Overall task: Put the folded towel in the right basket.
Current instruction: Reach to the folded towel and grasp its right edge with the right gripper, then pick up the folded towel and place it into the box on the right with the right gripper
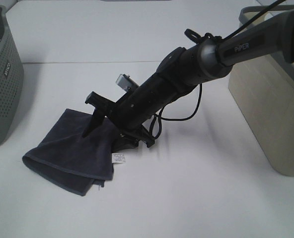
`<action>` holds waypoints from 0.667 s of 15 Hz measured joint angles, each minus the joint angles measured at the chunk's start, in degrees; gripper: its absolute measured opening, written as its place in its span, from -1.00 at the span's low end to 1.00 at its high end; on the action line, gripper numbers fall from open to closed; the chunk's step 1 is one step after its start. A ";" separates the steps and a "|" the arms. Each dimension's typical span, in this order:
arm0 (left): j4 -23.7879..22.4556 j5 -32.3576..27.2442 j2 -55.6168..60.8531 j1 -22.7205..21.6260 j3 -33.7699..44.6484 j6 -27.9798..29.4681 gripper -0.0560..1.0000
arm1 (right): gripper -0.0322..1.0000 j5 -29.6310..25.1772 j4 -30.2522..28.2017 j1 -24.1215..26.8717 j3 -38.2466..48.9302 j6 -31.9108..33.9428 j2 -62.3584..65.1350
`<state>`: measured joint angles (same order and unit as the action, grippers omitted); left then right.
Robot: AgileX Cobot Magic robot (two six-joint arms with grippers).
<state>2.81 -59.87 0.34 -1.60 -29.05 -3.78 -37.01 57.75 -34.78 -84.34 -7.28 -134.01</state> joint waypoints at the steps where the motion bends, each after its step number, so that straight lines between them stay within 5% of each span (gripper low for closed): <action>1: 0.00 0.00 0.00 0.00 0.00 0.00 0.98 | -0.03 0.52 0.17 -0.23 0.00 0.00 -0.57; 3: 0.00 0.00 0.00 0.00 0.00 0.00 0.98 | -0.74 1.20 0.00 -0.23 0.17 0.00 -1.32; 4: 0.00 0.00 0.00 0.00 0.00 0.00 0.98 | -0.86 1.20 0.00 -0.23 0.17 0.00 -1.38; 10: 0.00 0.00 0.00 0.00 0.00 0.00 0.98 | -0.87 -0.06 -0.92 -0.23 -0.74 -1.26 -1.32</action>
<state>2.81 -59.87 0.34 -1.60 -29.05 -3.78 -37.07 56.84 -35.01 -85.08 -8.54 -135.33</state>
